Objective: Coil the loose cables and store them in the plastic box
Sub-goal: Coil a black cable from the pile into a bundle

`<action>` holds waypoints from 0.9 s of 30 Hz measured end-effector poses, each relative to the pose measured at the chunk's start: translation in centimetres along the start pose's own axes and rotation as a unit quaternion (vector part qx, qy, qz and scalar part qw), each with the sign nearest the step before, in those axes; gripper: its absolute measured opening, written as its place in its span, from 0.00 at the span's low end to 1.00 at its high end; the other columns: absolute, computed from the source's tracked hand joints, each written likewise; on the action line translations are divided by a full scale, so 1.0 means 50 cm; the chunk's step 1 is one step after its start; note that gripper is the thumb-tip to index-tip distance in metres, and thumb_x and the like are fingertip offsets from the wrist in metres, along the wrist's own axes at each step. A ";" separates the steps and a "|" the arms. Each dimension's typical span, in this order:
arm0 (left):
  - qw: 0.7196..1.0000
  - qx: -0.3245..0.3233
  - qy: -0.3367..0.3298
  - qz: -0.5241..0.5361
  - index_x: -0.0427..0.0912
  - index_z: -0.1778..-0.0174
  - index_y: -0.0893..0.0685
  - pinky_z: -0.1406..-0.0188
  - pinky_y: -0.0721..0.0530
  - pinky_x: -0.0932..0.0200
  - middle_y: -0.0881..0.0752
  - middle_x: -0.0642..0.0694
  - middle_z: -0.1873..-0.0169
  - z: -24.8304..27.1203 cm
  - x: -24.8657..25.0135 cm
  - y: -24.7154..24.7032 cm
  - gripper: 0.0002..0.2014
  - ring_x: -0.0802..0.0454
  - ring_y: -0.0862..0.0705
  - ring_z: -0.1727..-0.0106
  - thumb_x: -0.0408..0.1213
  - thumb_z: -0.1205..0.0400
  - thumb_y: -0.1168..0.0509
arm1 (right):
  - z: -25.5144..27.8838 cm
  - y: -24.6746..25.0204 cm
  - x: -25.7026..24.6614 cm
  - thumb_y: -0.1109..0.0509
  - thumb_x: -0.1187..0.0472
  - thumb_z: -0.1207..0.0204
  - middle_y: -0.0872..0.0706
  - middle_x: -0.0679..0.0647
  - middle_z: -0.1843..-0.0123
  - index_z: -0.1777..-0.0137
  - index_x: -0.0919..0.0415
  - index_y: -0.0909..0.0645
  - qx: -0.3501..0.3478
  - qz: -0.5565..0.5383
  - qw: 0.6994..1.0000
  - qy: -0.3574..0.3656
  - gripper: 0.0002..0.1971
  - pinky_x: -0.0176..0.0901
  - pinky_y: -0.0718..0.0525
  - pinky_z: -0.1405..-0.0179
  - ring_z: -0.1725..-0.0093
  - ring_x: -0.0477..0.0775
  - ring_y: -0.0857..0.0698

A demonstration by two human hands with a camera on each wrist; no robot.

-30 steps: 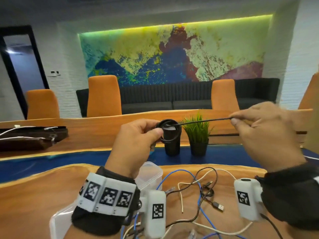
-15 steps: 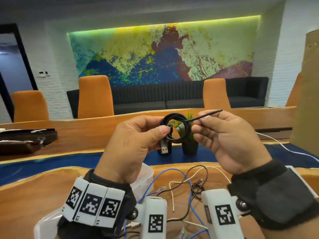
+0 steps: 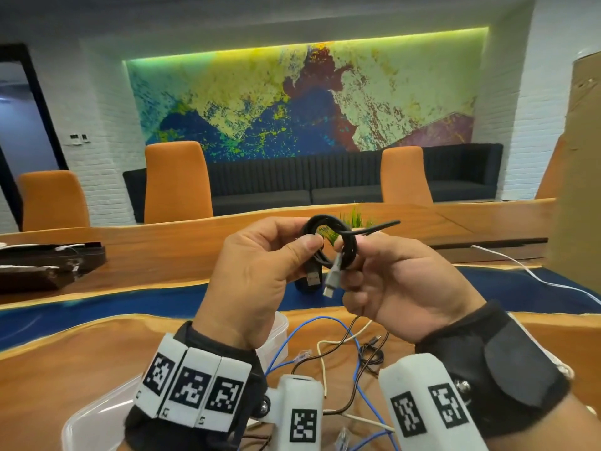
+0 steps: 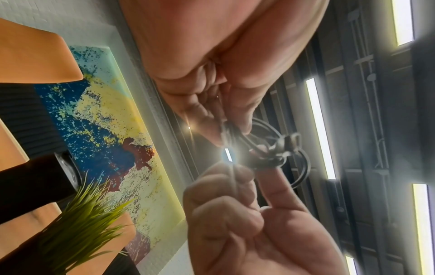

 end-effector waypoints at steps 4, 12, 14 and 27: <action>0.999 0.028 -0.044 -0.015 0.42 0.51 0.11 0.55 0.10 0.57 0.07 0.44 0.57 0.005 0.012 -0.013 0.08 0.48 0.08 0.53 0.27 0.22 0.31 | 0.011 -0.003 0.004 0.20 0.53 0.43 0.18 0.54 0.58 0.54 0.58 0.13 -0.103 0.021 0.994 -0.012 0.17 0.45 0.28 0.65 0.61 0.52 0.22; 0.985 0.102 -0.101 -0.091 0.44 0.49 0.12 0.55 0.11 0.58 0.07 0.47 0.57 0.005 0.015 0.000 0.07 0.51 0.09 0.52 0.28 0.18 0.32 | 0.017 -0.028 -0.008 0.28 0.64 0.27 0.17 0.58 0.67 0.42 0.60 0.17 -0.020 0.155 0.987 0.033 0.13 0.39 0.18 0.74 0.71 0.52 0.19; 0.983 0.154 -0.094 -0.047 0.44 0.50 0.12 0.58 0.12 0.60 0.08 0.48 0.58 -0.004 0.016 0.029 0.07 0.54 0.10 0.56 0.28 0.18 0.32 | 0.025 -0.020 -0.026 0.29 0.66 0.26 0.15 0.59 0.67 0.36 0.56 0.18 0.007 0.270 0.962 0.049 0.18 0.41 0.16 0.73 0.71 0.54 0.17; 0.964 0.001 0.127 0.234 0.43 0.60 0.10 0.70 0.17 0.67 0.13 0.48 0.67 -0.011 0.003 0.029 0.08 0.58 0.17 0.68 0.33 0.24 0.35 | 0.035 -0.011 -0.049 0.26 0.58 0.23 0.10 0.41 0.62 0.54 0.46 0.09 0.048 0.631 0.767 0.105 0.06 0.28 0.17 0.62 0.59 0.37 0.14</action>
Point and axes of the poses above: each hand's wrist, its own z-axis away from the middle knuckle, its own y-axis out of the back of the hand, x = y × z, the point moved 3 cm from there along -z, towards the middle knuckle
